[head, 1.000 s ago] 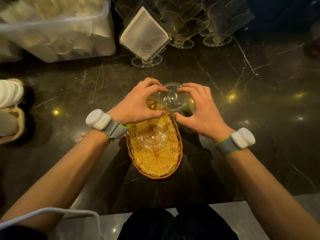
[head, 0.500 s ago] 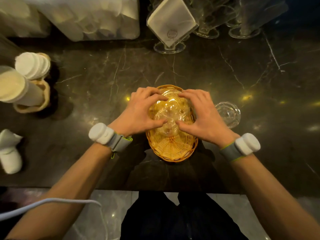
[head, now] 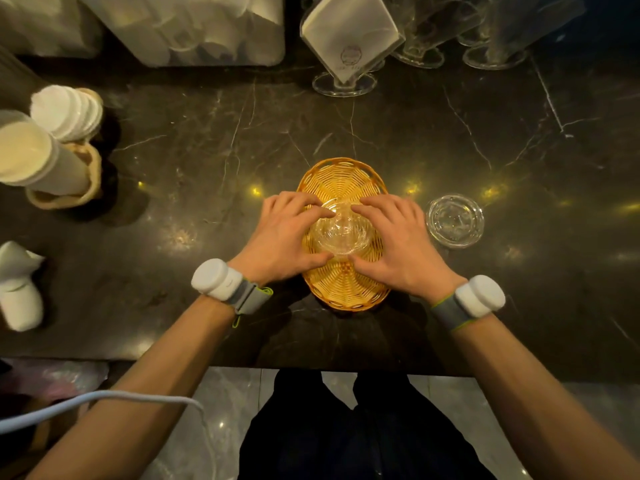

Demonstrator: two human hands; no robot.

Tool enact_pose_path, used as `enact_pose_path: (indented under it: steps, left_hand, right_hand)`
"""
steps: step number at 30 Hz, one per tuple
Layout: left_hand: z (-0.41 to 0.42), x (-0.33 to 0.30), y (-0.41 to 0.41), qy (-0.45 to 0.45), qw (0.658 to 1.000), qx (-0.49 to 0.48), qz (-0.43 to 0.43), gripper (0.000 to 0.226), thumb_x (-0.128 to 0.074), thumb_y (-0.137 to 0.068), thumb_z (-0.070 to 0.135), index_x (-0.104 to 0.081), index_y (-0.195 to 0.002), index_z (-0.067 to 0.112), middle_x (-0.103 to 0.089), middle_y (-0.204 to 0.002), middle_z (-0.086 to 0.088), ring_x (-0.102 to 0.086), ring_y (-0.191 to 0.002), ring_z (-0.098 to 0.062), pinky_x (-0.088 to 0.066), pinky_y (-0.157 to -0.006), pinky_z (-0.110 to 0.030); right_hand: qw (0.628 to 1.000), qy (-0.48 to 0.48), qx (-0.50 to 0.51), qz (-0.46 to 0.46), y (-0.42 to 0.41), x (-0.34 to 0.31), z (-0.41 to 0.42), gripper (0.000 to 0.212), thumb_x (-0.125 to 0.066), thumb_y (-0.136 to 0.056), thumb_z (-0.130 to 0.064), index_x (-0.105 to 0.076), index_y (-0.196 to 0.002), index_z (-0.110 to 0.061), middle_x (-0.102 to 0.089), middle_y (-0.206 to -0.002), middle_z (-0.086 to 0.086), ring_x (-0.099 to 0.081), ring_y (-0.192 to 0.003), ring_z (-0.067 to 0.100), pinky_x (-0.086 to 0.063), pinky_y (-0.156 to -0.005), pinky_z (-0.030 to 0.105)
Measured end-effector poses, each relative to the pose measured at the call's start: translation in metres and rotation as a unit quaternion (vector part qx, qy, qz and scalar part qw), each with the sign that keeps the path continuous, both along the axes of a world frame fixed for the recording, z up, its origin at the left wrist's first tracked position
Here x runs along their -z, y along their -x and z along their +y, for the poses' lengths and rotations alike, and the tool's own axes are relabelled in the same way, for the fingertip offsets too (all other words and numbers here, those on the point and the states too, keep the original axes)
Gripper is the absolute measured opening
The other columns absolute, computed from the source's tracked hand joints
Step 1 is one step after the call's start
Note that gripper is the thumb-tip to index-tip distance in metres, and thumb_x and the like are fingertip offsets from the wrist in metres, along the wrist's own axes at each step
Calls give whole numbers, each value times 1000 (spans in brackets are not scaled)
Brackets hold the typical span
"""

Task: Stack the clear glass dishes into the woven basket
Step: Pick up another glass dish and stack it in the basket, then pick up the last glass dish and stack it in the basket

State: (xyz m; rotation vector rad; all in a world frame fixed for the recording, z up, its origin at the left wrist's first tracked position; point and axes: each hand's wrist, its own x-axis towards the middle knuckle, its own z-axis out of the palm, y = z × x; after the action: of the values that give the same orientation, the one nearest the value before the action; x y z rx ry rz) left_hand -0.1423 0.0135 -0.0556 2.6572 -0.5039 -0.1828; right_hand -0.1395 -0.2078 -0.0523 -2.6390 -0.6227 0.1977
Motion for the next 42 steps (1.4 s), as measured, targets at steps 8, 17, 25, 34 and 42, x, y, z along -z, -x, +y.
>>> enact_pose_path:
  steps: [8,17,25,34,42]
  left_hand:
    - [0,6,4,-17,1000,1,6,66,-59,-69,62,-54,-126,29,-50,-131,2,-37,-125,-22,-19,-104,-40]
    - [-3,6,8,-7,1000,-2,4,69,-62,-68,58,-51,-129,29,-44,-136,0,-34,-128,-22,-17,-106,-38]
    - [-9,-6,0,11,999,-12,-32,61,-56,-76,60,-56,-126,25,-49,-131,0,-38,-124,-21,-20,-103,-37]
    - [-56,-18,-28,24,997,23,-72,48,-61,-79,48,-62,-119,21,-57,-126,-1,-47,-118,-25,-28,-97,-40]
    - [-107,-15,-47,20,994,76,-77,54,-56,-75,54,-59,-120,24,-55,-125,-1,-45,-117,-23,-31,-95,-41]
  right_hand:
    - [1000,8,8,10,6,10,0,73,-68,-71,-51,-50,-135,-21,-48,-141,0,-31,-137,24,-14,-116,56]
    - [1000,16,7,20,7,7,-1,75,-68,-72,-52,-48,-137,-22,-43,-145,3,-27,-142,25,-12,-117,57]
    - [999,-37,34,-8,7,-3,-9,72,-65,-74,-56,-50,-135,-19,-45,-143,3,-32,-137,24,-23,-114,49]
    - [991,-51,120,-15,2,-11,-51,71,-69,-78,-48,-49,-137,-14,-46,-141,7,-35,-135,26,-24,-113,38]
    - [983,-41,176,-13,1,-12,-91,71,-69,-76,-47,-48,-137,-17,-46,-142,5,-34,-135,25,-29,-110,44]
